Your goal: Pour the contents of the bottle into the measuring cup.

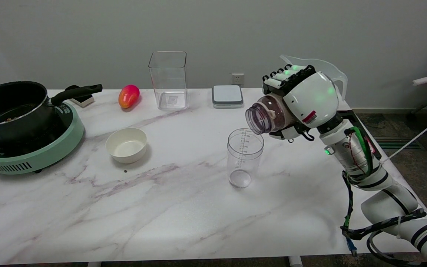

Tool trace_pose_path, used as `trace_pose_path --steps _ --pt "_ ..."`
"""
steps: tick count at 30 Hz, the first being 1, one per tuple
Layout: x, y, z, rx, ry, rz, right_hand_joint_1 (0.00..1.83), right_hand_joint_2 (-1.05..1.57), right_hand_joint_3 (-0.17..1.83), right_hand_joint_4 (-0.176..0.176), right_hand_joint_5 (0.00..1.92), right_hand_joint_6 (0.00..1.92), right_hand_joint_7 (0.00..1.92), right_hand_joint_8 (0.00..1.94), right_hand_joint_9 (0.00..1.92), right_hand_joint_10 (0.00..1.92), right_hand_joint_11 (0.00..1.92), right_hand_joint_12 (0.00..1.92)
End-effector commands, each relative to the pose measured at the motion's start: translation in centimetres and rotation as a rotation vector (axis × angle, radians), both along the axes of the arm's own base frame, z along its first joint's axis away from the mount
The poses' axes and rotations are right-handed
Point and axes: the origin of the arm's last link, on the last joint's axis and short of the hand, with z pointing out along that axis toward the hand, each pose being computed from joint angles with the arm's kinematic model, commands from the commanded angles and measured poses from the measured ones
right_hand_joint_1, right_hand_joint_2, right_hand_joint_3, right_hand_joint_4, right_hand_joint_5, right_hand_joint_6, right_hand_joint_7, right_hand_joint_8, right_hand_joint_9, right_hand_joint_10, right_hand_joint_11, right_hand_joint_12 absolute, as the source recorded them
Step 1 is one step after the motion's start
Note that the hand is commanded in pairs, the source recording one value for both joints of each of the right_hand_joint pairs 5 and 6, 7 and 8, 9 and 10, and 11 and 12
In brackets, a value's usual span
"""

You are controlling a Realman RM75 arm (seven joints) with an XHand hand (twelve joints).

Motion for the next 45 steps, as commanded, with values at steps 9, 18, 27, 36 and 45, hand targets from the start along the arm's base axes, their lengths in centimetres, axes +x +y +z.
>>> trace_pose_path --steps 9,18,27,36,45 --pt "0.5 -0.1 -0.4 -0.031 0.087 0.0 1.37 1.17 0.37 0.0 1.61 1.61 1.45 1.45 1.33 1.33 1.17 1.17" --pt "0.0 0.2 -0.6 -0.043 0.107 -0.004 1.38 1.15 0.38 0.0 1.6 1.6 1.44 1.44 1.33 1.33 1.16 1.16" --pt "0.1 0.1 -0.3 -0.064 0.137 -0.004 1.39 1.1 0.39 0.0 1.58 1.58 1.42 1.42 1.32 1.32 1.15 1.15" --pt "1.2 0.2 0.1 -0.073 0.195 0.022 1.41 1.06 0.41 0.0 1.56 1.56 1.4 1.4 1.31 1.31 1.15 1.15" --pt "2.3 0.2 0.2 -0.054 0.259 0.01 1.41 1.02 0.42 0.0 1.56 1.56 1.39 1.39 1.31 1.31 1.14 1.14"
